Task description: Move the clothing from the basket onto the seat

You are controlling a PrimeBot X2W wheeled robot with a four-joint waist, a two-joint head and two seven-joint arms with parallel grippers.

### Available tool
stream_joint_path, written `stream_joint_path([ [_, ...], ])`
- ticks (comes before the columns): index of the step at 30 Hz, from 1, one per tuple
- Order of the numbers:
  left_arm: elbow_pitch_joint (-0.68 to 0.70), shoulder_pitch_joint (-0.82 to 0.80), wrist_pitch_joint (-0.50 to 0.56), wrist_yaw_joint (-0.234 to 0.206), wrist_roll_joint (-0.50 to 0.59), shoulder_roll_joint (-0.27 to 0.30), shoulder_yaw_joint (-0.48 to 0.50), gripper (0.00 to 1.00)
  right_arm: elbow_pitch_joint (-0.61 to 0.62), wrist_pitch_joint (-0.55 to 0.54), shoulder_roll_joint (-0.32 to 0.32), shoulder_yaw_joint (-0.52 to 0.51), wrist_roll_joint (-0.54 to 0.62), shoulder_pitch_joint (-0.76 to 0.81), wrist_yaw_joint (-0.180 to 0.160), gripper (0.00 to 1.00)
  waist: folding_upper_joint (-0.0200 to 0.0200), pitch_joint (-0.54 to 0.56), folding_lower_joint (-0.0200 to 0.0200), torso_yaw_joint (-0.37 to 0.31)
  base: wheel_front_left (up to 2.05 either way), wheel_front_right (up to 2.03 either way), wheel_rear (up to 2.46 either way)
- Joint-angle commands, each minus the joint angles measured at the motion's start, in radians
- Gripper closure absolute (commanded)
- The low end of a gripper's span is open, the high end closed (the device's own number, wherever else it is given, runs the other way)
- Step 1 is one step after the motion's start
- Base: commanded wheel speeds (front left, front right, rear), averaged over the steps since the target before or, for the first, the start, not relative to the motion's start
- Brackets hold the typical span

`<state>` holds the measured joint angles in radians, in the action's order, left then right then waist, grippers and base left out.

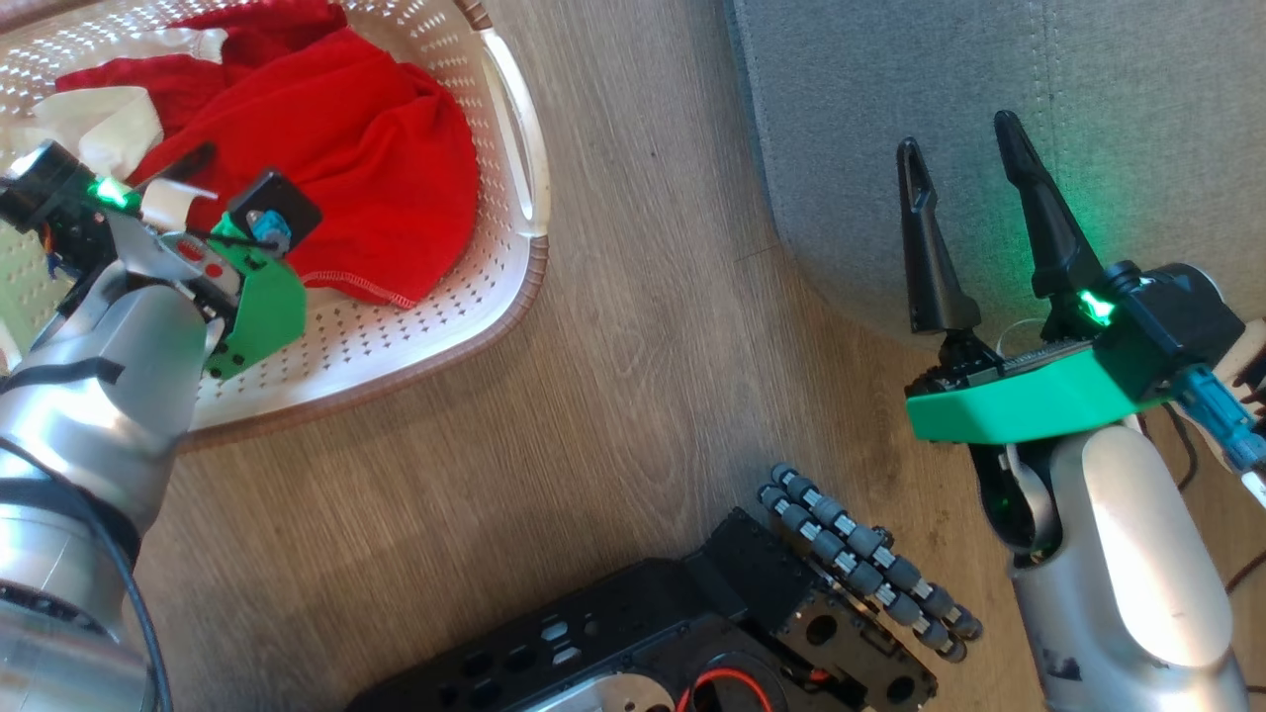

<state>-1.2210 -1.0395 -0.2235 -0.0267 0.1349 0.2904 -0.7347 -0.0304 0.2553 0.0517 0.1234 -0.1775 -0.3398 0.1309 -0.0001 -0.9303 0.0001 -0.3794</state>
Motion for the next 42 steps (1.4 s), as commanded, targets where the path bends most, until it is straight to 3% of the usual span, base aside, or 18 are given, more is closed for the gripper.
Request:
stream_joint_path([
  [1, -0.004, -0.002, 0.006, -0.007, 0.006, 0.012, 0.016, 0.0, 0.031, 0.006, -0.001, 0.016, -0.012, 0.027, 0.0, 0.0, 0.0001, -0.002, -0.0001, -0.001, 0.0, 0.0, 0.0],
  [4, -0.031, -0.018, 0.03, 0.008, -0.006, 0.005, 0.017, 0.0, 0.034, 0.006, -0.001, 0.018, -0.014, 0.029, 0.0, 0.0, 0.0001, -0.005, -0.0001, -0.003, 0.0, 0.0, 0.0],
  [8, -0.051, -0.031, 0.073, 0.059, -0.012, 0.0, 0.005, 0.0, 0.039, 0.006, -0.001, 0.014, -0.015, 0.029, 0.0, 0.0, 0.0001, -0.012, -0.0001, -0.001, 0.0, 0.0, 0.0],
  [14, -0.062, -0.045, 0.113, 0.082, -0.025, 0.01, -0.001, 0.0, 0.049, 0.006, -0.001, 0.011, -0.009, 0.027, 0.0, 0.0, 0.0001, -0.017, -0.0001, 0.003, 0.0, 0.0, 0.0],
  [15, -0.063, -0.047, 0.117, 0.085, -0.025, 0.01, -0.004, 0.1, 0.05, 0.006, -0.001, 0.011, -0.009, 0.026, 0.0, 0.0, 0.0001, -0.018, -0.0001, 0.004, 0.0, 0.0, 0.0],
  [16, -0.064, -0.049, 0.122, 0.087, -0.025, 0.01, -0.008, 0.51, 0.052, 0.006, -0.001, 0.011, -0.007, 0.026, 0.0, 0.0, 0.0001, -0.019, -0.0001, 0.005, 0.0, 0.0, 0.0],
  [17, -0.064, -0.051, 0.126, 0.089, -0.027, 0.01, -0.009, 0.66, 0.052, 0.006, -0.001, 0.012, -0.005, 0.025, 0.0, 0.0, 0.0001, -0.02, -0.0001, 0.007, 0.0, 0.0, 0.0],
  [18, -0.065, -0.053, 0.126, 0.088, -0.033, 0.01, -0.006, 0.96, 0.052, 0.006, -0.001, 0.015, -0.001, 0.024, 0.0, 0.0, 0.0001, -0.02, -0.0001, 0.008, 0.0, 0.0, 0.0],
  [19, -0.065, -0.055, 0.127, 0.088, -0.037, 0.011, -0.005, 1.0, 0.051, 0.006, -0.001, 0.019, 0.005, 0.022, 0.0, 0.0, 0.0001, -0.019, -0.0001, 0.008, 0.0, 0.0, 0.0],
  [28, -0.068, -0.05, 0.078, 0.058, -0.079, 0.008, 0.013, 1.0, 0.035, 0.006, -0.001, 0.034, 0.021, 0.006, 0.0, 0.0, 0.0001, 0.013, -0.0001, 0.013, 0.0, 0.0, 0.0],
  [42, 0.017, 0.072, -0.037, 0.032, -0.18, -0.094, 0.055, 1.0, -0.022, 0.006, -0.001, -0.002, 0.116, 0.015, 0.0, 0.0, 0.0001, 0.256, -0.0001, 0.11, 0.0, 0.0, 0.0],
])
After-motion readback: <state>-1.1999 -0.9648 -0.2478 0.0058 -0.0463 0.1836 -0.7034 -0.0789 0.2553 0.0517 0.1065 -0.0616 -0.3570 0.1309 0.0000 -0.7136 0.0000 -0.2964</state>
